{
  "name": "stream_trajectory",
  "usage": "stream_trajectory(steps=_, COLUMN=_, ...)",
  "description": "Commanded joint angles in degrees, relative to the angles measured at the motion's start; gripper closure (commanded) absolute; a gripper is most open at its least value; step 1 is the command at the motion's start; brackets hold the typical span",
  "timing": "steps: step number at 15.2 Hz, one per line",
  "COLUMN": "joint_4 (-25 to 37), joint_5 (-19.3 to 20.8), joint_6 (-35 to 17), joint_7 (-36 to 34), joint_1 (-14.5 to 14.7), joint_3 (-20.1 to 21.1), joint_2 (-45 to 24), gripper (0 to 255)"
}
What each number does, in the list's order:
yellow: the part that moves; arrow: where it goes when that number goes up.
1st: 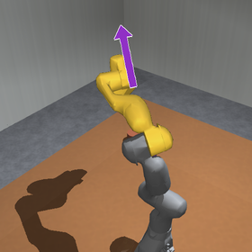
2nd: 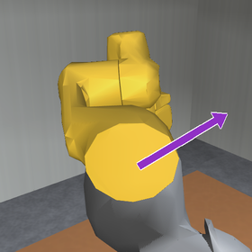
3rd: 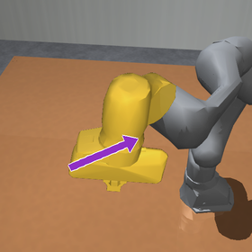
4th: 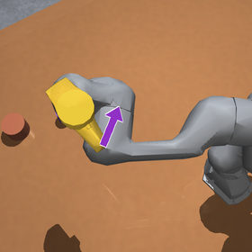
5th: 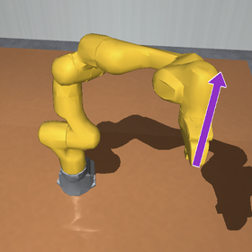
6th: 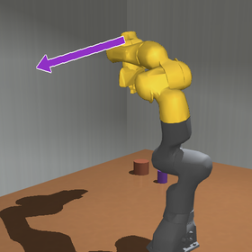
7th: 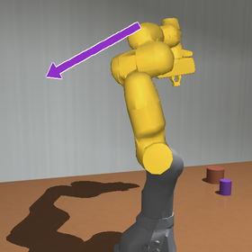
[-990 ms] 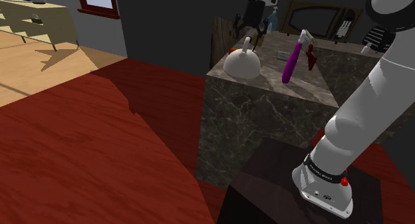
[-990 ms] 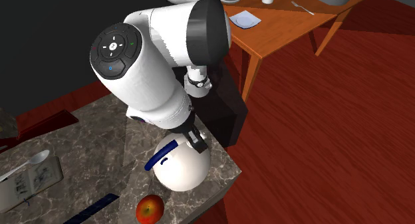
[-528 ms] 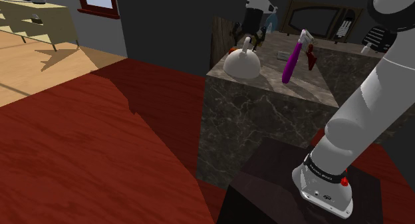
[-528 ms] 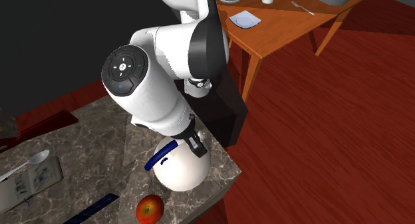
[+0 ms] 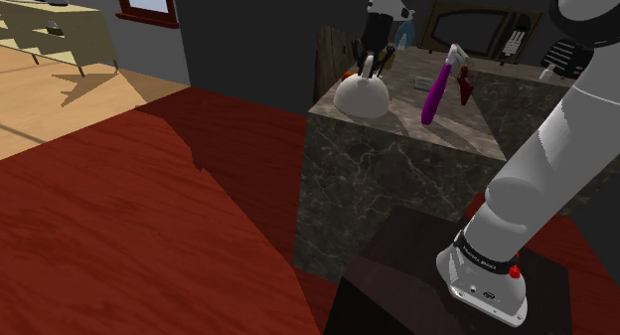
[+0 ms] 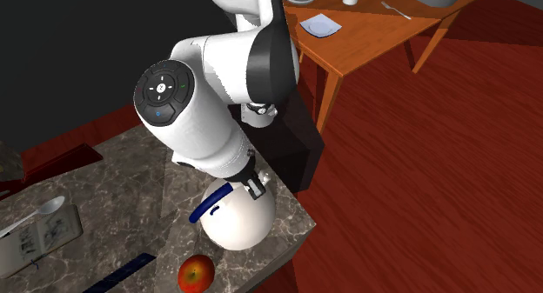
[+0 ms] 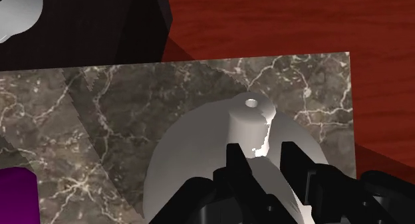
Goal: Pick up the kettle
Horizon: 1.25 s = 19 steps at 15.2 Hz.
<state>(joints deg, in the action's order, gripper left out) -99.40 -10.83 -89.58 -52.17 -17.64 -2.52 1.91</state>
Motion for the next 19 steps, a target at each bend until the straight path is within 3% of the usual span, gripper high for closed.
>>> stream_trajectory(steps=1, joint_4=-0.04, joint_5=0.02, joint_6=-0.01, joint_7=0.00, joint_1=-0.01, joint_3=-0.02, joint_2=-0.03, gripper=255)
stream_trajectory(steps=19, joint_4=15.50, joint_5=-0.34, joint_6=12.35, joint_7=-1.97, joint_1=-0.22, joint_3=-0.24, joint_2=-3.06, gripper=255)
